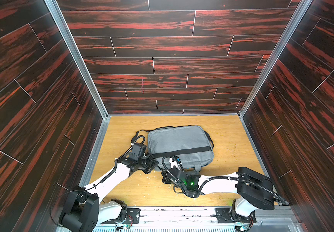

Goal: Open the zippered laptop bag and take out the laptop
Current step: Unzip the zipper on the zippered laptop bag.

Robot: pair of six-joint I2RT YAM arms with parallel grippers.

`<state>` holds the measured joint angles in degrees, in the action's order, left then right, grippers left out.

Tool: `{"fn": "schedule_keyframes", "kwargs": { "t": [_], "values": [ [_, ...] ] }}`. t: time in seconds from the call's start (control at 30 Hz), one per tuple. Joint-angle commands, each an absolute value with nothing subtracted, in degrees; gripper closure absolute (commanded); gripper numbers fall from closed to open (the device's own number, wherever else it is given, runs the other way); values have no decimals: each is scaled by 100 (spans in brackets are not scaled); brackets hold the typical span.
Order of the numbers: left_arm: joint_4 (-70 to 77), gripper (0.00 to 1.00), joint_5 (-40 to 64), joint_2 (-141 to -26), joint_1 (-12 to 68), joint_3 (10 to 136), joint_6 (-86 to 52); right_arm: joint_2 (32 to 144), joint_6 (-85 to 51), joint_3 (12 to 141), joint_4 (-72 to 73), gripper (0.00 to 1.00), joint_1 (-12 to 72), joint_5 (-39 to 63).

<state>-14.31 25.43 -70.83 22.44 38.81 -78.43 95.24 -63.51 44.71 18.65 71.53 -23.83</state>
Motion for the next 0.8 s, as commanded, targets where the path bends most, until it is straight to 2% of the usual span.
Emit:
{"fn": "schedule_keyframes", "kwargs": {
  "t": [0.0,0.27,0.57,0.77],
  "values": [
    [-1151,100,2387,-6874,2158,4050,-7792,9279,-6308,4541,1387,100,7119,-2393],
    [-1372,100,2332,-6917,2159,4198,-7441,9030,-5955,4633,464,100,7120,-2426],
    [-1522,100,2285,-6813,2158,4279,-7313,9510,-4763,5528,-1472,100,7139,-2723],
    [-1601,100,2258,-6750,2150,4321,-7290,9533,-4245,5621,-1902,100,7143,-2910]
  ]
}}
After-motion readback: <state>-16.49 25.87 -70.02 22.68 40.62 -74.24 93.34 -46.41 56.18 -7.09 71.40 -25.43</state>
